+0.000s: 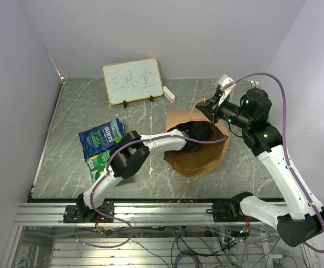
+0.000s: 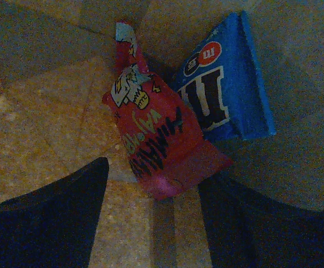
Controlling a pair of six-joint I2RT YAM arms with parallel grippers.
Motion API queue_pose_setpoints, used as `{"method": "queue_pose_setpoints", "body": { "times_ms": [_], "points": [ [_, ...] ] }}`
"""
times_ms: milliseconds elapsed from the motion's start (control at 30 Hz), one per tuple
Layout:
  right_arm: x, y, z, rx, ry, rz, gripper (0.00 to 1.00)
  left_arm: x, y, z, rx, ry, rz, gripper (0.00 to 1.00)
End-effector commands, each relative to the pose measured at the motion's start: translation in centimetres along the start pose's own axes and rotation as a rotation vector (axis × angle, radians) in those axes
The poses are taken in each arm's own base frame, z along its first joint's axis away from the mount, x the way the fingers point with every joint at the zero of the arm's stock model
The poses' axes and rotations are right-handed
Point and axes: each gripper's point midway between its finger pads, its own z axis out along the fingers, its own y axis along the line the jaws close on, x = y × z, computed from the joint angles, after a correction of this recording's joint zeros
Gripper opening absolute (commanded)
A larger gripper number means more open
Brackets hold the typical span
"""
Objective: Take the snacks out of the paper bag
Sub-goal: Take out the snack from the paper bag.
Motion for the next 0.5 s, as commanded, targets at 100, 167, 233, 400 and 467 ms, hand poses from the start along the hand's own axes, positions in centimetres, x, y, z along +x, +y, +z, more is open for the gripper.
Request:
{"method": "queue_pose_setpoints", "body": {
  "times_ms": [100,167,233,400,467],
  "points": [
    [-2.0,0.5,-0.4,-0.015,-0.056,-0.020,0.00,-1.4,3.3,-1.1,-0.095,-0.027,-0.066,0.56],
    [-2.1,0.5,-0.4,-0.017,-0.059,-0.017,0.00,-1.7,3.8,-1.2,-0.111,-0.040,-0.068,0.39],
    [-2.1,0.6,-0.4,-0.019,-0.062,-0.015,0.00,-1.8,4.3,-1.4,-0.131,-0.040,-0.073,0.23],
    [-1.9,0.7,-0.3,-0.023,-0.061,-0.010,0.00,-2.0,4.6,-2.1,-0.112,-0.061,-0.091,0.18],
    [-1.9,0.7,-0.4,-0.021,-0.062,-0.009,0.00,-1.9,4.3,-2.2,-0.093,-0.063,-0.100,0.11]
  ]
}}
